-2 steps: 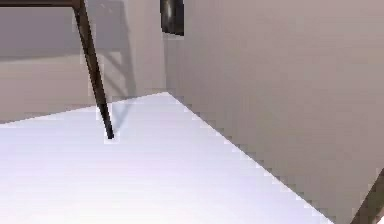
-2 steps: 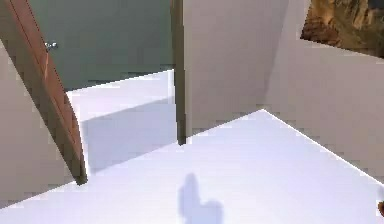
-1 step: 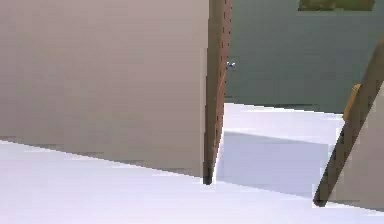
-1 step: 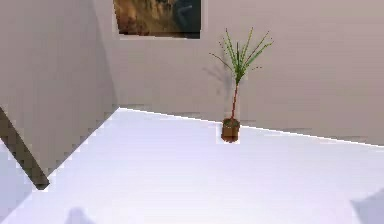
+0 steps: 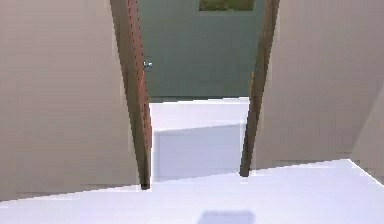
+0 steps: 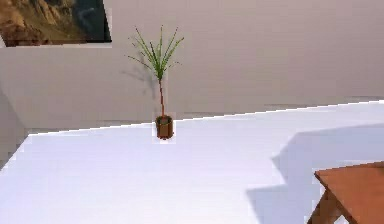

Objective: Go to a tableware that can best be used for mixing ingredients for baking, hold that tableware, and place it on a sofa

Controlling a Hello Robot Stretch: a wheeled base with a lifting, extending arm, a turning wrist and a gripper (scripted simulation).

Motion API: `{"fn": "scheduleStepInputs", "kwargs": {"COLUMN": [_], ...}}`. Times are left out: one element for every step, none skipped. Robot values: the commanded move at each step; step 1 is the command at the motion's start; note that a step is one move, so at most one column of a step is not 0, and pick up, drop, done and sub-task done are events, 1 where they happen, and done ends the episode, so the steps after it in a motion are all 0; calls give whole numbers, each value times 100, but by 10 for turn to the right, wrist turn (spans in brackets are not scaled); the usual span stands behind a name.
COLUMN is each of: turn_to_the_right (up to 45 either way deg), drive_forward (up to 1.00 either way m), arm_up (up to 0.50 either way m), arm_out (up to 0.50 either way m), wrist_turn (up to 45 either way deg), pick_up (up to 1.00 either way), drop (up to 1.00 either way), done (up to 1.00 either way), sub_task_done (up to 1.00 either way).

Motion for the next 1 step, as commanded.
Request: {"fn": "scheduleStepInputs", "kwargs": {"turn_to_the_right": [30], "drive_forward": [0], "arm_up": [0], "arm_out": [0], "wrist_turn": [0], "pick_up": [0], "drop": [0], "done": [0], "sub_task_done": [0]}}
